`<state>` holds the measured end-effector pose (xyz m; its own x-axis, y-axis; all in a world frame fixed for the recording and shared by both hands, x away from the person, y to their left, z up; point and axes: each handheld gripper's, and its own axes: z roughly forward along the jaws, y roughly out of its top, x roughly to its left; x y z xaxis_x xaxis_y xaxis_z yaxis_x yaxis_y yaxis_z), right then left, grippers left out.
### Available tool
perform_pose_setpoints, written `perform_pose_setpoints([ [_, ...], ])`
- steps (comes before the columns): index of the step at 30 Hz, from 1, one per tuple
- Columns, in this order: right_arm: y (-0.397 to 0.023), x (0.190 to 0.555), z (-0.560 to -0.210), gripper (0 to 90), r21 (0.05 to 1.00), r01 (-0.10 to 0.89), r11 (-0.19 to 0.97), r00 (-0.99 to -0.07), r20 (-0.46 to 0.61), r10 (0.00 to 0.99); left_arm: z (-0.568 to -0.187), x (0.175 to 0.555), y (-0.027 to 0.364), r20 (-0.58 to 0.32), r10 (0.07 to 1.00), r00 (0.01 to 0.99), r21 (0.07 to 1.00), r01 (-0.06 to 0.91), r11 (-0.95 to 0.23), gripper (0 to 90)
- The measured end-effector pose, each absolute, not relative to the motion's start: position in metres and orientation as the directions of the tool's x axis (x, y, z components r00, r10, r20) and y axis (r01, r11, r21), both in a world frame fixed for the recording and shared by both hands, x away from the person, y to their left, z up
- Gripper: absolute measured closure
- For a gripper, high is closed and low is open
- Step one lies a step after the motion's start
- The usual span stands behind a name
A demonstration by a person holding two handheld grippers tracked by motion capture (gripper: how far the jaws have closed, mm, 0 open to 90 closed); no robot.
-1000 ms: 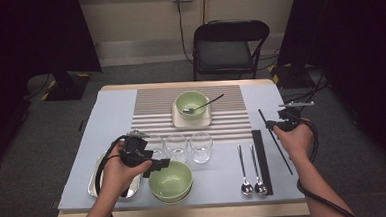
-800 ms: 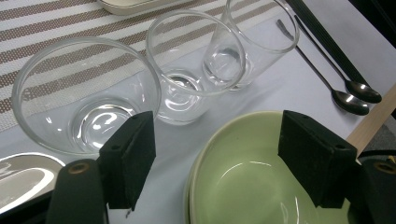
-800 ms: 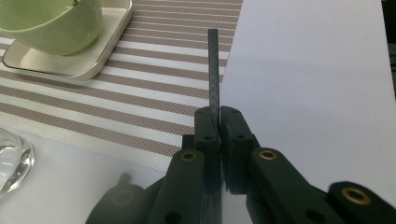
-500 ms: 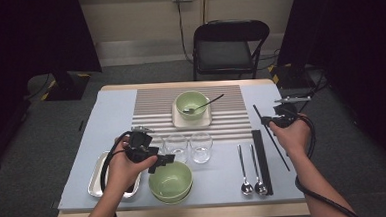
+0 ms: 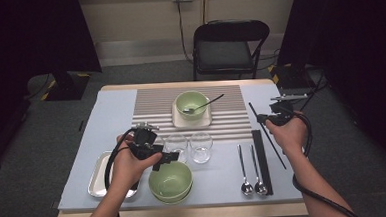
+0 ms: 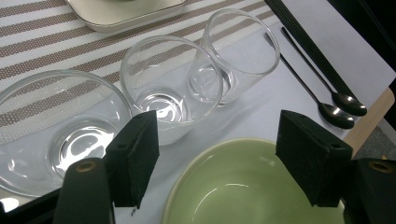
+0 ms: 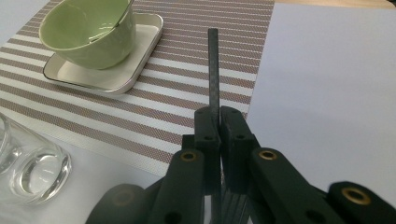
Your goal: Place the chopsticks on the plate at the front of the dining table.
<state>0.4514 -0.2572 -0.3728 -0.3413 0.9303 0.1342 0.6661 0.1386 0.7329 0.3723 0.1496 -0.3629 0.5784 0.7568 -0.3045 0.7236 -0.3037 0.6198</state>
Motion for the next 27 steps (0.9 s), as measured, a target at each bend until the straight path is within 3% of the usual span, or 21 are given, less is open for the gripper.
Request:
perform_pose_setpoints([
  [27, -0.237, 0.454, -0.359, 86.7, 0.748, 0.648, 0.146, -0.378, 0.149, 0.914, -0.357, 0.384, 0.118, -0.302, 0.731, 0.612, 0.602, 0.717, -0.351, 32.8],
])
